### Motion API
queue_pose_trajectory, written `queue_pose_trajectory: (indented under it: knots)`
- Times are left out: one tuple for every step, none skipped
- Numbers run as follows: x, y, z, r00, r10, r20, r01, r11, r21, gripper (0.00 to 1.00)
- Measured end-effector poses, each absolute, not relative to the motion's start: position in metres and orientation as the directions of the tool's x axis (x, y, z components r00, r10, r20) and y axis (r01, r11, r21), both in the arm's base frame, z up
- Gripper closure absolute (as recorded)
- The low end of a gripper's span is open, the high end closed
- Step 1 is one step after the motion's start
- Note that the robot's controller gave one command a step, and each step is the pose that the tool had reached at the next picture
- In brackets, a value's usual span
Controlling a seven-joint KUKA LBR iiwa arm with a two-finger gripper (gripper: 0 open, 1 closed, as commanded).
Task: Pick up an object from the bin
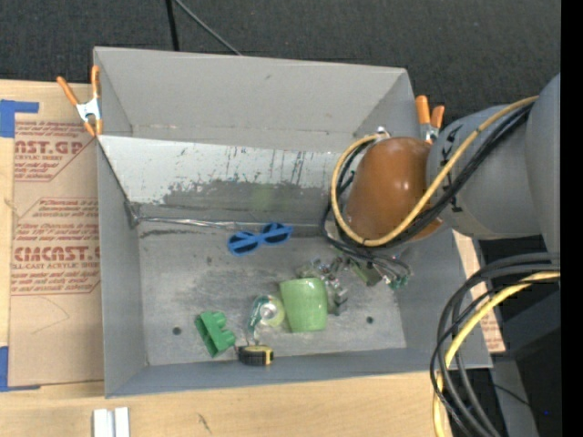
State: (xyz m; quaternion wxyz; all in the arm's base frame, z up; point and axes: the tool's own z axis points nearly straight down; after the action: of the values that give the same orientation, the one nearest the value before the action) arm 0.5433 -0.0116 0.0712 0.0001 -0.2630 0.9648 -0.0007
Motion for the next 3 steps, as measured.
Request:
queue_pose_trajectory:
  knots:
    - [0.5433, -0.0116, 0.0712, -0.862, -0.508, 0.0, -0.508, 0.862, -0.002, 1.0]
    - [0.5433, -0.0116, 0.0712, -0.861, -0.508, 0.0, -0.508, 0.861, -0.002, 1.0]
    - [0.5433, -0.0116, 0.0712, -0.861, -0.508, 0.0, -0.508, 0.861, -0.002, 1.0]
